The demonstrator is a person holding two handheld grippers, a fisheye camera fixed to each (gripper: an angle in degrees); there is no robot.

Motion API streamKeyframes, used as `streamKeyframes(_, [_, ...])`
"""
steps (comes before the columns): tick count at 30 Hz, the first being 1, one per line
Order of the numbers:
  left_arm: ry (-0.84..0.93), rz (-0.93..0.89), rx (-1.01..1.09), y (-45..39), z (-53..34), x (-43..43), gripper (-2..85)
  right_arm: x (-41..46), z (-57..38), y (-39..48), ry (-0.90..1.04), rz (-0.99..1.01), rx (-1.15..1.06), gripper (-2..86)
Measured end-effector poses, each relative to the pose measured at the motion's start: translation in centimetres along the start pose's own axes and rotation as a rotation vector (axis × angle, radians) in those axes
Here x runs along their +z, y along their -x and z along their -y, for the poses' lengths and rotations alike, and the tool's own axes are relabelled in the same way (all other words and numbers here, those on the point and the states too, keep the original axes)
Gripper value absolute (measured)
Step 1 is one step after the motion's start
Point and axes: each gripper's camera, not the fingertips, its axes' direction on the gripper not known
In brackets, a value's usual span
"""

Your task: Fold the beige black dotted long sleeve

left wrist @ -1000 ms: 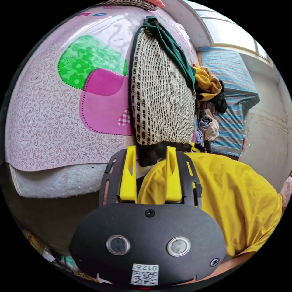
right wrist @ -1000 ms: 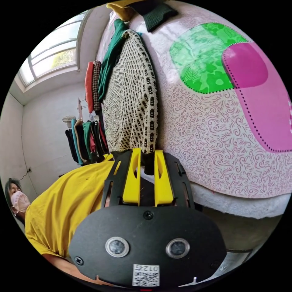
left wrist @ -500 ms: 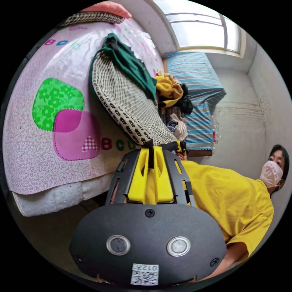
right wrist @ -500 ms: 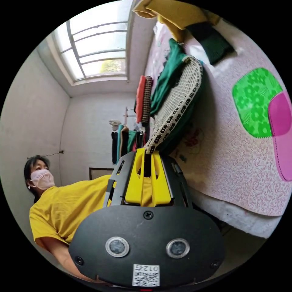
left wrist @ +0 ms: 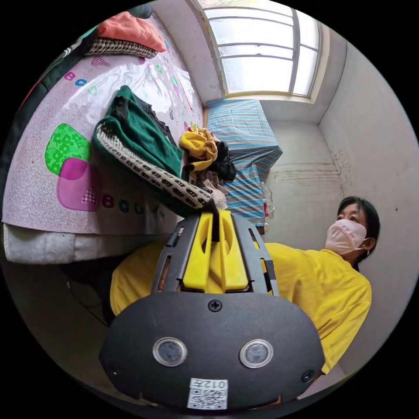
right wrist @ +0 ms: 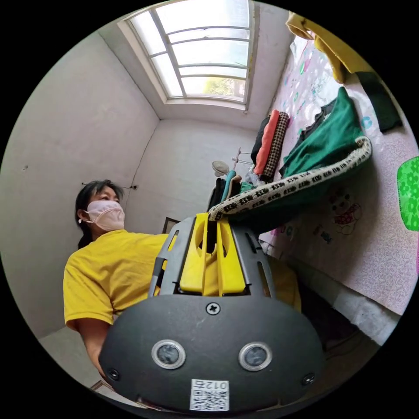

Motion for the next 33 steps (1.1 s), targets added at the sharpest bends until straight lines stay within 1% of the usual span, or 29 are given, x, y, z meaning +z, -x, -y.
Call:
streamKeyframes(4, [-0.052, 0.000, -0.031, 0.7, 2.0, -0.3, 2.1, -0.5, 1.3, -1.0, -0.044, -0.021, 0.008, 1.2])
streamKeyframes(7, [-0.068, -0.015, -0.044, 1.5, 5.9, 0.3, 2.3, -0.5, 3.7, -3.3, -0.102, -0.028, 0.042, 0.8])
streamKeyframes(13, [-0.058, 0.023, -0.067, 2.8, 17.3, 2.8, 2.3, 1.1, 12.2, -8.6, -0.195, -0.062, 0.091, 0.7])
streamKeyframes(15, [-0.052, 0.038, -0.128, 3.8, 22.8, 4.0, 2.3, 2.4, 17.0, -10.9, -0.205, -0.112, 0.120, 0.8])
streamKeyframes(19, [-0.013, 0.090, -0.163, 5.1, 32.1, 6.6, 2.6, 4.5, 25.4, -15.1, -0.211, -0.223, 0.181, 1.6])
streamKeyframes(21, [0.022, 0.179, -0.197, 7.4, 38.4, 8.9, 2.9, 6.1, 31.4, -19.8, -0.217, -0.325, 0.258, 2.9])
streamKeyframes(22, [0.031, 0.209, -0.228, 8.3, 39.7, 9.5, 3.0, 6.6, 32.8, -21.3, -0.205, -0.347, 0.289, 3.4])
streamKeyframes(23, [0.048, 0.258, -0.303, 10.4, 41.5, 10.5, 3.2, 7.6, 35.1, -24.7, -0.166, -0.432, 0.383, 5.1])
streamKeyframes(24, [0.040, 0.265, -0.373, 12.1, 42.3, 11.1, 3.4, 8.5, 36.6, -27.3, -0.129, -0.564, 0.458, 5.9])
streamKeyframes(25, [0.023, 0.256, -0.387, 12.6, 42.4, 11.2, 3.5, 9.0, 37.0, -28.1, -0.119, -0.638, 0.474, 5.9])
streamKeyframes(26, [-0.026, 0.226, -0.376, 13.0, 42.4, 11.0, 3.7, 9.9, 37.4, -29.0, -0.100, -0.752, 0.475, 6.0])
streamKeyframes(27, [-0.061, 0.193, -0.332, 12.9, 42.0, 10.5, 3.9, 10.9, 37.4, -29.5, -0.069, -0.794, 0.445, 6.2])
streamKeyframes(29, [-0.049, 0.208, -0.253, 12.2, 40.8, 9.9, 4.2, 12.4, 36.2, -29.9, -0.012, -0.821, 0.400, 7.2])
streamKeyframes(31, [0.000, 0.340, -0.210, 11.5, 38.5, 9.6, 4.6, 13.7, 33.9, -30.0, 0.045, -0.888, 0.358, 7.6])
streamKeyframes(33, [0.070, 0.553, -0.163, 10.4, 35.0, 9.9, 5.3, 14.6, 30.3, -29.8, 0.081, -1.026, 0.309, 8.0])
